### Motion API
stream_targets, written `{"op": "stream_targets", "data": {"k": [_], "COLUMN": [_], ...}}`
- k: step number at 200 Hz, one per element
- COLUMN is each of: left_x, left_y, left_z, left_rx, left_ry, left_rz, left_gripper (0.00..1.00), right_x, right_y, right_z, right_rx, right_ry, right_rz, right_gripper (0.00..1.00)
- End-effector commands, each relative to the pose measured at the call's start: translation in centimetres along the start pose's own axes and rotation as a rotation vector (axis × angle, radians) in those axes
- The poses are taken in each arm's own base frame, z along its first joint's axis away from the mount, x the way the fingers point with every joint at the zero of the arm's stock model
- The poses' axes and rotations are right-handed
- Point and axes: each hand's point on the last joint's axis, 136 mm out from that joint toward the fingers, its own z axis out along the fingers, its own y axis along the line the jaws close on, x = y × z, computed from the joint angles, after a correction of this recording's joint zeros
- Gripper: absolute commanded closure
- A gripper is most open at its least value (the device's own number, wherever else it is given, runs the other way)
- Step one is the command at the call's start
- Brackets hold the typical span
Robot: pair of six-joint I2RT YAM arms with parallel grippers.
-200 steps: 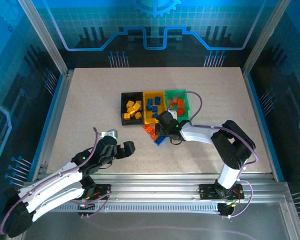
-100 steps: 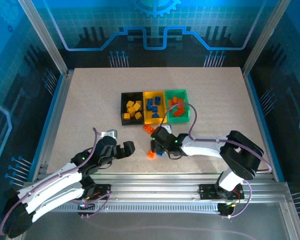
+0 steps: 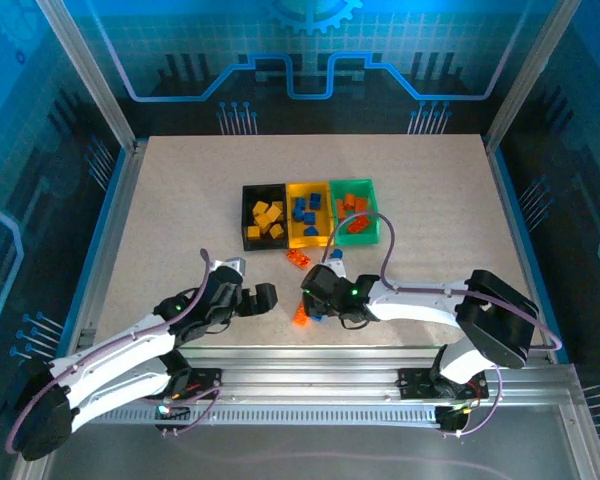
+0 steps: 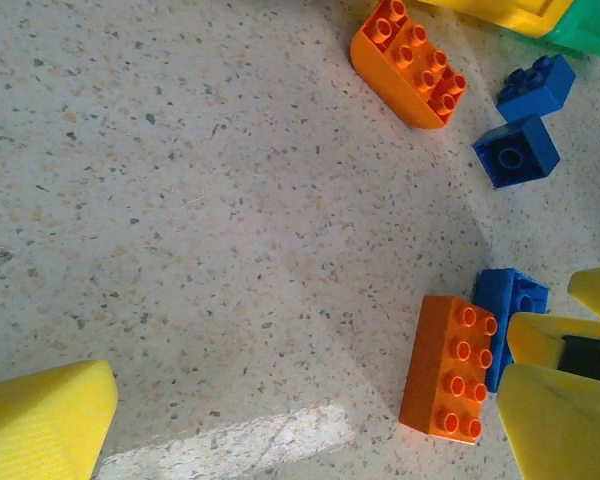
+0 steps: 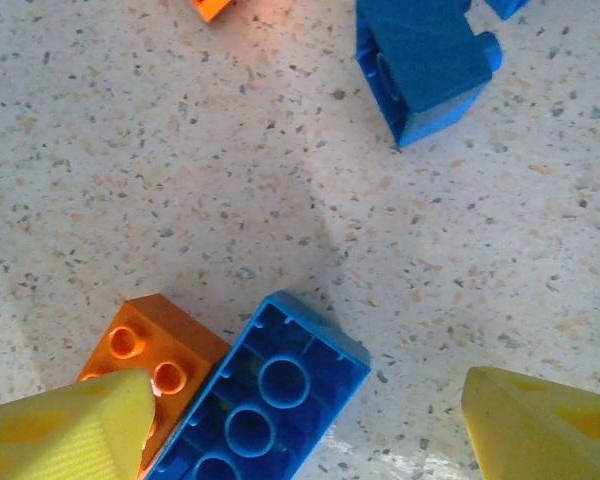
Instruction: Sort the legos into containers by color
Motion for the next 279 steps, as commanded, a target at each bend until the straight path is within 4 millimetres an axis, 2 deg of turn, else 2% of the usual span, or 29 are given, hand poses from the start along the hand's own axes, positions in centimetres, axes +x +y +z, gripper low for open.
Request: {"op": "stream_targets", "data": {"k": [1,49,76,91,120,153,186,210,244,265,279], "left_x": [-0.5,-0.3,-0.3,-0.4,-0.3,-0.3,0.0,0.0,0.1,0.0,-0.1], "left_y": [-1.3,-1.1,-1.2,-1.1,-1.1,-0.9,-0.8,-0.7,-0.7,-0.8,-0.9], "left_z": [-0.5,-0.4,-0.4,-0.4,-0.3,-0.2,-0.2,-0.3,-0.2,-0.2,-0.3], "left_rx": [0.048,0.052,0.053,0.051,0.050,0.049,0.049,0.050,0.053,0.055,0.052], "left_ry": [-0.007,-0.012,-0.009,-0.010,-0.011,-0.014,-0.006,-0.009,-0.012,-0.009,-0.013], "left_rz": [0.024,0.018,0.022,0.023,0.022,0.018,0.012,0.011,0.010,0.017,0.023], "left_gripper": [0.01,0.01,0.01,0.01,0.01,0.01,0.01,0.01,0.01,0.01,0.01], "right_x": [0.2,2.0,2.0,1.3,-0.3,0.2,0.9,1.4,1.0,-0.4,-2.1], "right_y": [-1.5,-5.1,-6.9,-6.7,-4.1,-3.5,-4.1,-4.8,-5.4,-5.4,-4.8], "right_z": [0.3,-0.3,-1.1,-1.7,-2.7,-1.2,0.7,1.0,0.3,-0.8,-2.1], "right_rx": [0.079,0.167,0.221,0.195,0.097,0.108,0.143,0.167,0.153,0.132,0.100], "right_ry": [0.013,0.032,0.031,0.006,-0.039,-0.004,0.040,0.055,0.041,0.001,-0.042], "right_rz": [0.037,0.052,0.064,0.064,0.026,0.069,0.099,0.101,0.099,0.076,0.045], "right_gripper": [0.26,0.30,0.31,0.28,0.14,0.13,0.21,0.36,0.58,0.64,0.65]}}
